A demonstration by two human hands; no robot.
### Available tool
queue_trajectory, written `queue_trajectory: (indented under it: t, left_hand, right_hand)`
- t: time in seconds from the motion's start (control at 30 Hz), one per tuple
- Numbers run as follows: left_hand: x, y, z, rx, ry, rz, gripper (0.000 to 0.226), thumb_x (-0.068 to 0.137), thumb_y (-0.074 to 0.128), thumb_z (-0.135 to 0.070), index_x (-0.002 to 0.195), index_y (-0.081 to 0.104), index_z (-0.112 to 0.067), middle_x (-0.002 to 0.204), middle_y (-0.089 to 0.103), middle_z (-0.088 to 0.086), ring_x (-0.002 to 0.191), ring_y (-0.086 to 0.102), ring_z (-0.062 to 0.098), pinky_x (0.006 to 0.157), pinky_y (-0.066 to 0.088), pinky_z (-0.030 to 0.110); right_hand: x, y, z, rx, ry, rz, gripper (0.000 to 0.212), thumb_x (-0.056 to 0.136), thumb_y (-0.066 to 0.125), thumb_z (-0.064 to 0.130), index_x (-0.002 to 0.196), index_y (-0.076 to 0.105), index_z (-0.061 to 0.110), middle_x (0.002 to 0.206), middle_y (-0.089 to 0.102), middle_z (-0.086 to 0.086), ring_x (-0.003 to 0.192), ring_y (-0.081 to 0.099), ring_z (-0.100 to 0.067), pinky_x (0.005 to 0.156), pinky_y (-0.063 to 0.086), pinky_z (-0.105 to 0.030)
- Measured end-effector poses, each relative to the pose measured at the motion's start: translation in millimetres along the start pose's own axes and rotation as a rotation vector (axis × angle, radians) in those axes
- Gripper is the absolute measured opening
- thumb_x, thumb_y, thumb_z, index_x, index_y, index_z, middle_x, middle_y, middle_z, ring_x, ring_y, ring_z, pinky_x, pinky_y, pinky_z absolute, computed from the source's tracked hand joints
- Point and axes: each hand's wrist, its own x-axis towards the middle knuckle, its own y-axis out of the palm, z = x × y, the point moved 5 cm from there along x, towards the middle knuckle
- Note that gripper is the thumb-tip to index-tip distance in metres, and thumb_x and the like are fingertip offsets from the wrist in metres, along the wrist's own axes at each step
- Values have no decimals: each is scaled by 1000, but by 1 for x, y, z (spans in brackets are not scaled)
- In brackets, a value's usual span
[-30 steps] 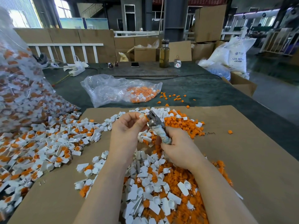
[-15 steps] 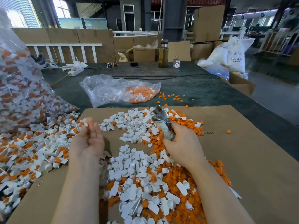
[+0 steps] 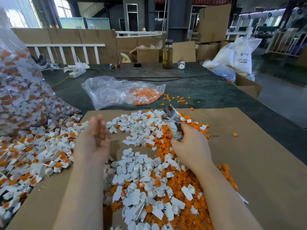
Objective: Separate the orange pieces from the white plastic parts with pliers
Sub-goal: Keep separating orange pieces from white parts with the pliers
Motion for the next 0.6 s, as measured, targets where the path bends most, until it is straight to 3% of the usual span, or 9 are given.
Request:
queue_trajectory:
  t: [0.1, 0.17, 0.27, 0.33, 0.43, 0.6]
  left_hand:
    - [-23, 31, 18, 852, 176, 249, 10, 81, 77, -32, 90, 75, -32, 82, 74, -16, 73, 66, 3, 65, 50, 21]
    - [-37, 49, 41, 1221, 260, 441, 5, 85, 76, -32, 82, 74, -37, 85, 72, -20, 75, 67, 0, 61, 52, 19]
    - [-40, 57, 71, 1692, 322, 571, 10, 88, 73, -28, 86, 72, -38, 95, 68, -19, 86, 63, 2, 75, 51, 21]
    - [-38, 58, 79, 1851, 366, 608, 15, 89, 70, -27, 101, 74, -36, 106, 68, -13, 93, 60, 6, 80, 47, 21]
    - [-38, 57, 82, 1887, 410, 667, 21, 91, 69, -27, 111, 73, -31, 107, 67, -9, 87, 55, 6, 78, 41, 19]
    - [-40, 56, 82, 1850, 398, 707, 10, 86, 73, -27, 90, 64, -29, 92, 60, -9, 83, 55, 9, 64, 39, 20]
  right_hand:
    - [-1, 0, 1, -17, -8, -8, 29, 85, 59, 22, 67, 39, 32, 60, 50, 9, 53, 47, -9, 46, 28, -22]
    - [-1, 0, 2, -28, -19, 4, 24, 85, 58, 23, 71, 42, 32, 62, 51, 9, 54, 48, -8, 47, 29, -22]
    - [-1, 1, 2, -32, -33, 19, 13, 86, 58, 24, 79, 49, 29, 65, 54, 9, 57, 50, -9, 48, 34, -25]
    - [0, 1, 3, -41, -35, 24, 8, 86, 57, 24, 82, 51, 28, 65, 54, 9, 58, 51, -9, 49, 39, -28]
    - [-1, 2, 3, -43, -37, 21, 3, 84, 56, 23, 84, 54, 26, 65, 55, 8, 58, 51, -11, 50, 43, -31]
    - [-1, 2, 3, -47, -38, 35, 1, 84, 57, 24, 84, 55, 24, 67, 57, 7, 59, 53, -12, 50, 46, -32]
